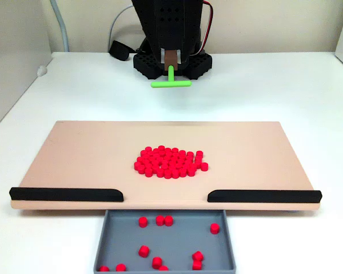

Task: Push granules from bottom to the grey container

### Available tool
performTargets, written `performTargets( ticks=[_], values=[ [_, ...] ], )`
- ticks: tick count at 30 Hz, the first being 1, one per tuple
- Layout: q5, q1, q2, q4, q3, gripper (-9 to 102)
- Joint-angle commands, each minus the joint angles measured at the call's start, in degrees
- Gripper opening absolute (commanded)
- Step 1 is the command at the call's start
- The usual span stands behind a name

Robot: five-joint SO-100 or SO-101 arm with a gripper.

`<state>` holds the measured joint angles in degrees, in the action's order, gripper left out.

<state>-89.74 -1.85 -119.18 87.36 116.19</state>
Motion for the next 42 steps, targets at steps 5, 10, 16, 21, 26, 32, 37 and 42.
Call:
performTargets(
  ticks=[5,10,16,21,26,32,37,42],
  values=[
    [-0.2,0.8,-0.3,-0.3,-1.6,0],
    [-0.2,1.0,-0.3,-0.3,-1.6,0],
    [-0.2,1.0,0.1,-0.3,-1.6,0],
    [-0.2,1.1,0.0,-0.3,-1.6,0],
    [-0.2,1.7,0.2,-0.3,-1.8,0],
    [-0.2,1.3,0.1,-0.3,-1.6,0],
    [-0.2,1.3,-0.4,-0.3,-1.6,0],
    [-0.2,1.5,-0.4,-0.3,-1.6,0]
  ],
)
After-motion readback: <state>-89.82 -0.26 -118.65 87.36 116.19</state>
